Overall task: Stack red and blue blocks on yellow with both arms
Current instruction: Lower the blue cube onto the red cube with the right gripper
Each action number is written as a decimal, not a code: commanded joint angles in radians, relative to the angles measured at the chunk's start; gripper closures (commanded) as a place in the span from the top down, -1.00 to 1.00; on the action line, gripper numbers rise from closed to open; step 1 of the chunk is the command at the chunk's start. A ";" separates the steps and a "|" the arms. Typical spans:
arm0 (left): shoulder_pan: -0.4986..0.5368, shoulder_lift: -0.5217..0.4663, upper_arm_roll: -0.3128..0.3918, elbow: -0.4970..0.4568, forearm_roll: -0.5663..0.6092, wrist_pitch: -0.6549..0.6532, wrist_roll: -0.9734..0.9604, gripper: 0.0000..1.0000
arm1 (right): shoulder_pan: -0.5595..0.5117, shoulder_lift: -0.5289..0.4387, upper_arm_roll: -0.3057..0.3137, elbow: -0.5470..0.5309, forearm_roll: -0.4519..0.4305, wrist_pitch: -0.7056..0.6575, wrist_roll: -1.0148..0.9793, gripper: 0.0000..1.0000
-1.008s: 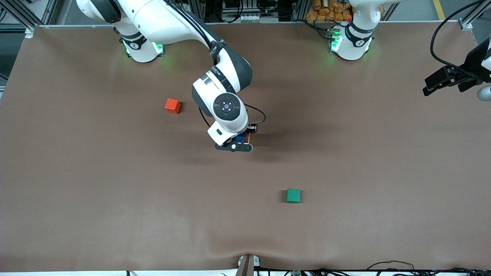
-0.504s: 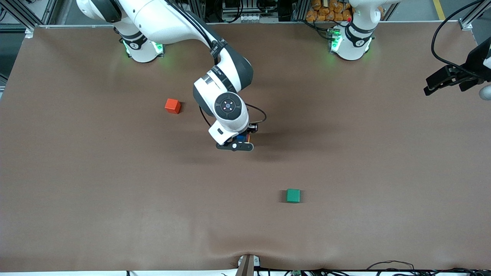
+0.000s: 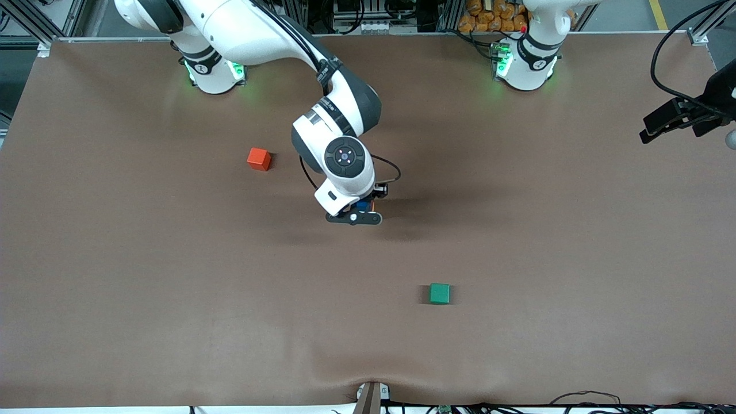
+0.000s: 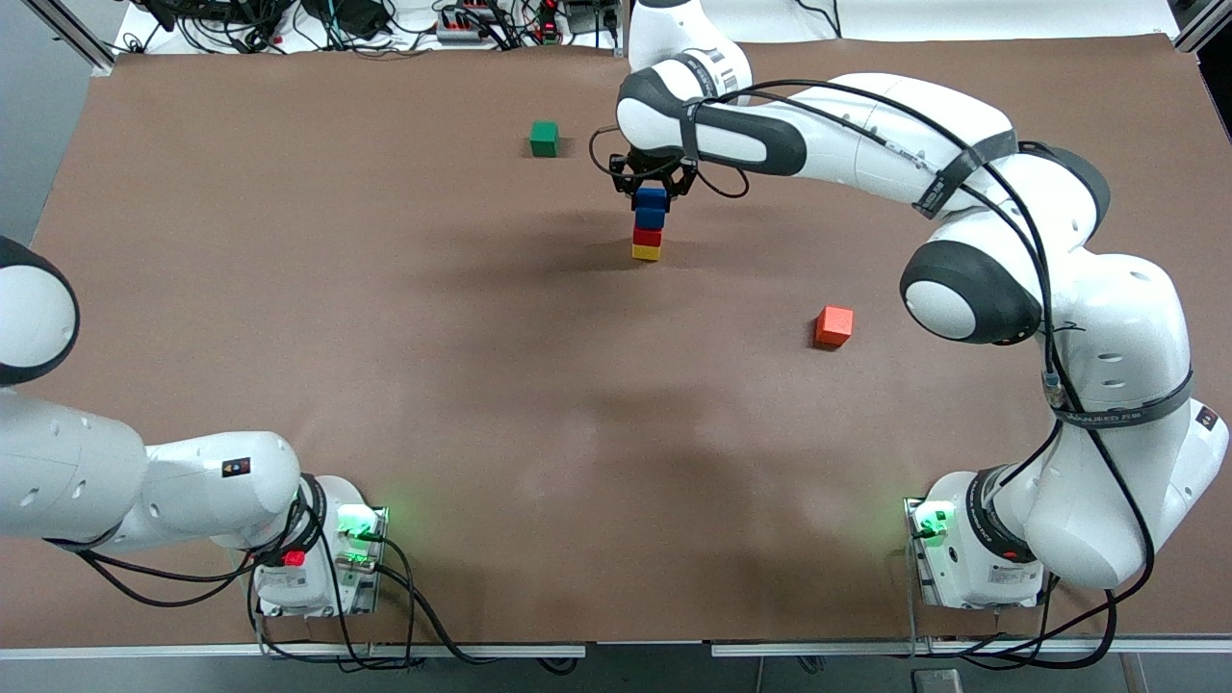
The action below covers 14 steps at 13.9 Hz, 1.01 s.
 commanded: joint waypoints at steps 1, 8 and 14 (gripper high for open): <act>0.010 -0.018 -0.003 -0.005 -0.012 -0.001 0.002 1.00 | 0.015 -0.009 -0.010 -0.009 -0.023 0.003 0.014 -0.64; 0.010 -0.020 -0.003 -0.007 -0.012 -0.003 0.007 1.00 | 0.014 -0.009 -0.009 -0.015 -0.022 0.005 0.020 1.00; 0.012 -0.017 -0.002 -0.005 -0.012 -0.001 0.022 1.00 | 0.001 -0.018 -0.010 -0.006 -0.015 -0.004 0.015 1.00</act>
